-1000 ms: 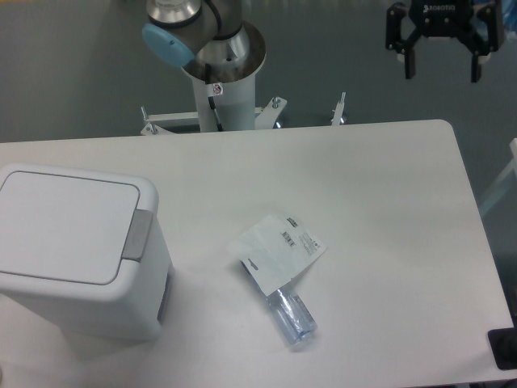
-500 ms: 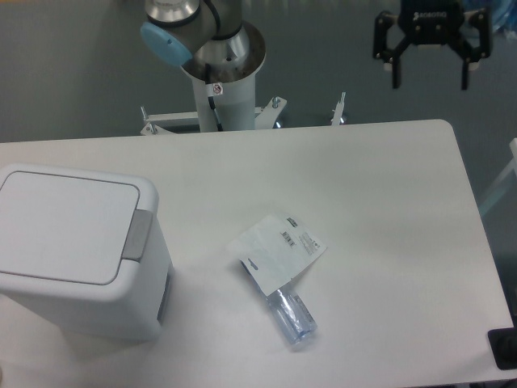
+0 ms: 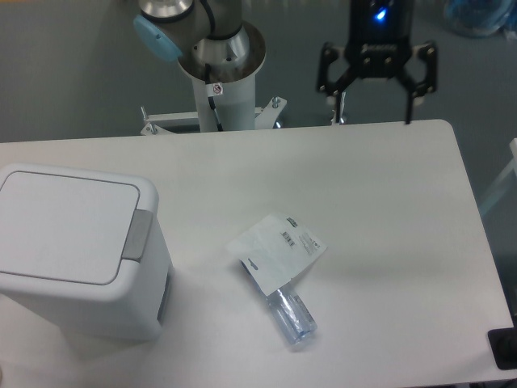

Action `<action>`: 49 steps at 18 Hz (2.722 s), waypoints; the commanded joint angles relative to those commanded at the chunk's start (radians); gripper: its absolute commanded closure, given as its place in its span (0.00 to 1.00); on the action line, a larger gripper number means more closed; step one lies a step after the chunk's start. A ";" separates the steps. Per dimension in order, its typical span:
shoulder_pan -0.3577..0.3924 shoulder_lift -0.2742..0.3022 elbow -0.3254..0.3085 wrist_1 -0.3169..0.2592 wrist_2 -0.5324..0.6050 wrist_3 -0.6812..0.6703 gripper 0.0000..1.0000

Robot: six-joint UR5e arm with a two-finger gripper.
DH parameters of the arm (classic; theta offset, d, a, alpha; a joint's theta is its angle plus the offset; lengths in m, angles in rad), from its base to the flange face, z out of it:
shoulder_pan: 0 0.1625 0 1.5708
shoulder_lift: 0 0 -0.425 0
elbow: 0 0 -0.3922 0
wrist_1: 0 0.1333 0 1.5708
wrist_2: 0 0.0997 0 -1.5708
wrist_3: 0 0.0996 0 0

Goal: Open the trash can
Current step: 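Move the open gripper over the white trash can's lid edge, then lower the gripper finger against the lid edge of the trash can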

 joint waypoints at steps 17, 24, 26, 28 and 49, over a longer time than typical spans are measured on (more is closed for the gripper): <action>-0.291 -0.118 0.008 0.207 0.003 -0.492 0.00; -0.364 -0.144 0.002 0.207 0.003 -0.501 0.00; -0.373 -0.144 -0.002 0.207 0.002 -0.500 0.00; -0.385 -0.149 -0.002 0.207 0.003 -0.500 0.00; -0.424 -0.183 -0.009 0.230 0.009 -0.496 0.00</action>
